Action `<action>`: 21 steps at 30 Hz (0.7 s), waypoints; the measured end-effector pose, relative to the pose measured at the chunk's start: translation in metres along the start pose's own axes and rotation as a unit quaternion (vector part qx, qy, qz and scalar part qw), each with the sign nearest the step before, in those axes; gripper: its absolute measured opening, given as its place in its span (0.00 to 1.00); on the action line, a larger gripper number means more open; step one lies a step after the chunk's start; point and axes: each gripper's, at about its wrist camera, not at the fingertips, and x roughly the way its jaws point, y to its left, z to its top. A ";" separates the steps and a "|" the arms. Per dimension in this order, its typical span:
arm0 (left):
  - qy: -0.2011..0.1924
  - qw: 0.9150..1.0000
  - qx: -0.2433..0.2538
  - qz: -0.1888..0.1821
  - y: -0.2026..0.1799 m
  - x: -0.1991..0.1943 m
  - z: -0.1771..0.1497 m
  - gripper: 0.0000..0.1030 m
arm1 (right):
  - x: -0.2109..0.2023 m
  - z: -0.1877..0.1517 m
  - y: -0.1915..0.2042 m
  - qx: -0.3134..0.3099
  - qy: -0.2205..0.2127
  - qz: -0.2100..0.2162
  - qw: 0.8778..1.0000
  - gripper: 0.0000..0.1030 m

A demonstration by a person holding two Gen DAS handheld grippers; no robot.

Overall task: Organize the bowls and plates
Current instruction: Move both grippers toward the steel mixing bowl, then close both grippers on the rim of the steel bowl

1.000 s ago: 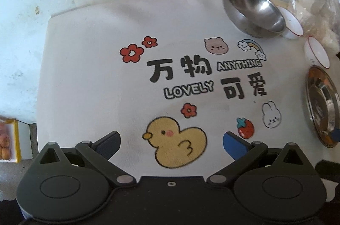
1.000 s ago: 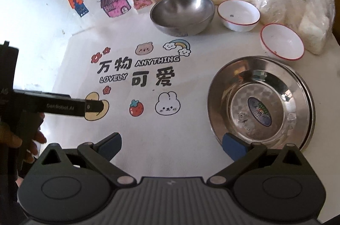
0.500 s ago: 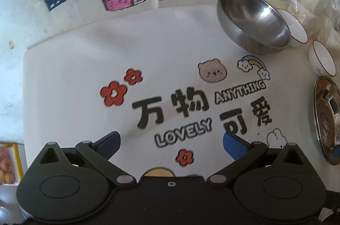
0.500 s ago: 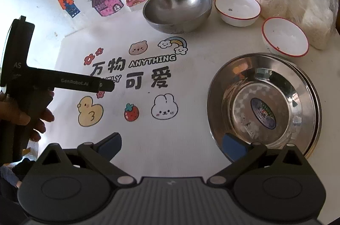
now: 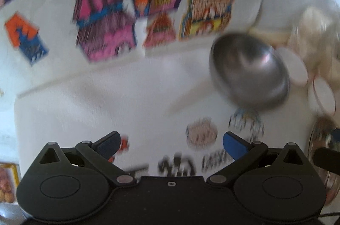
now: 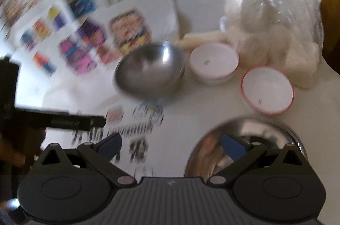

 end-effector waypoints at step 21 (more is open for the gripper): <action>-0.048 0.998 0.023 0.015 -0.014 0.005 0.060 0.99 | 0.063 0.046 -0.017 0.092 -0.004 0.027 0.995 0.95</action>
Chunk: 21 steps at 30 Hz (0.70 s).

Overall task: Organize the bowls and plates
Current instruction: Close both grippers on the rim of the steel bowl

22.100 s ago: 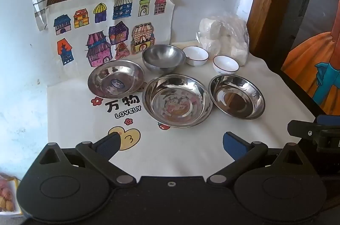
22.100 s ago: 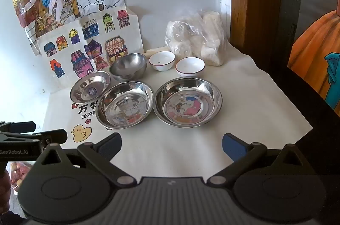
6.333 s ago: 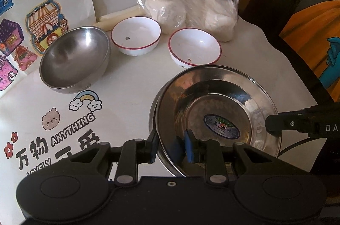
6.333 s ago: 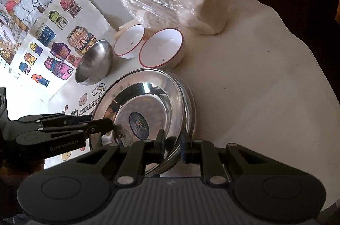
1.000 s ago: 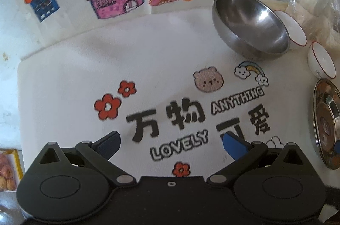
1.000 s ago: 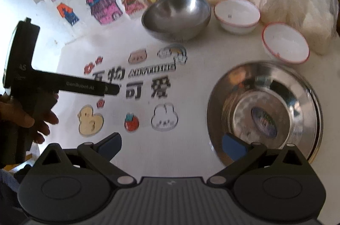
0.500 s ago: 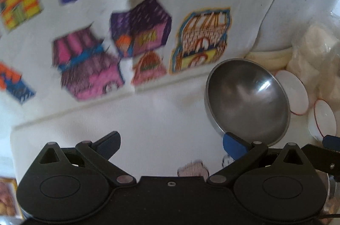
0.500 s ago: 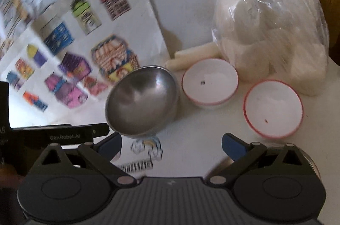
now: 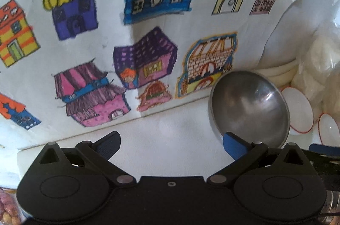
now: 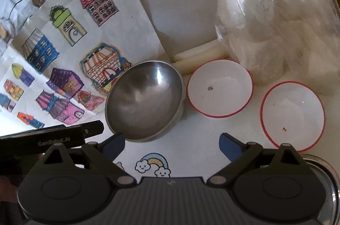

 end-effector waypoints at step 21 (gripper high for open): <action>0.040 0.998 -0.019 -0.052 -0.022 0.047 0.026 0.74 | 0.036 0.007 -0.011 0.080 0.023 -0.007 0.996 0.59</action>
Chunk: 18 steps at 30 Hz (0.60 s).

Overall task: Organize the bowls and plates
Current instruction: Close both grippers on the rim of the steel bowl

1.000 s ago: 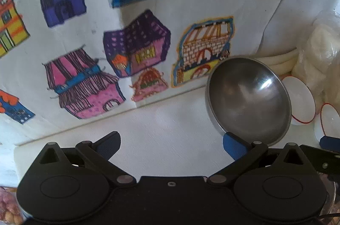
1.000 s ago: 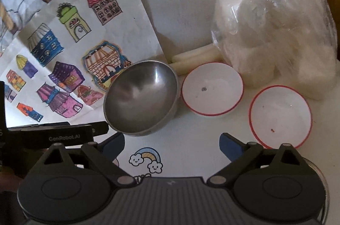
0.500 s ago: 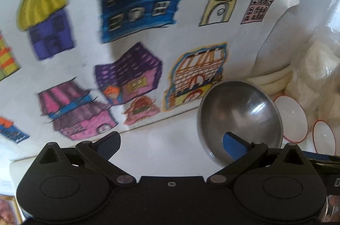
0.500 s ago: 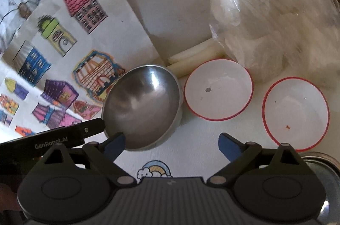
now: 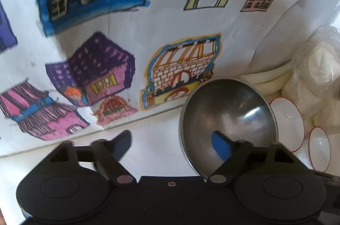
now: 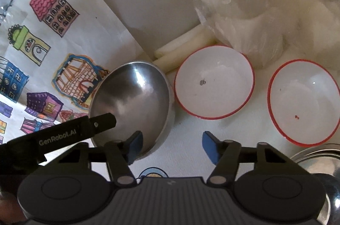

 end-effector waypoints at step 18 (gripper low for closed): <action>0.022 0.997 -0.029 -0.065 0.013 -0.010 -0.026 0.15 | -0.002 -0.007 0.011 -0.021 0.018 0.020 0.999 0.22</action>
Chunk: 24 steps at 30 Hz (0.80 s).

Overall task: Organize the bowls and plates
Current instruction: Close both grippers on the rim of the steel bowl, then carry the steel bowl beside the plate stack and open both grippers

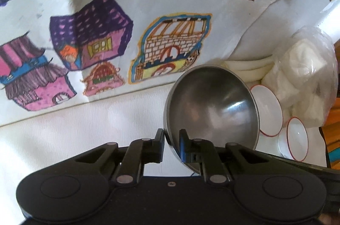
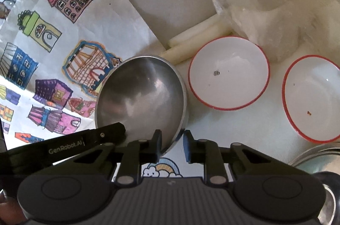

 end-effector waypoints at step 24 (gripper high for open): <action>0.037 0.999 0.000 -0.018 -0.017 -0.077 -0.125 0.15 | -0.076 -0.091 -0.005 -0.098 0.089 -0.001 0.991 0.21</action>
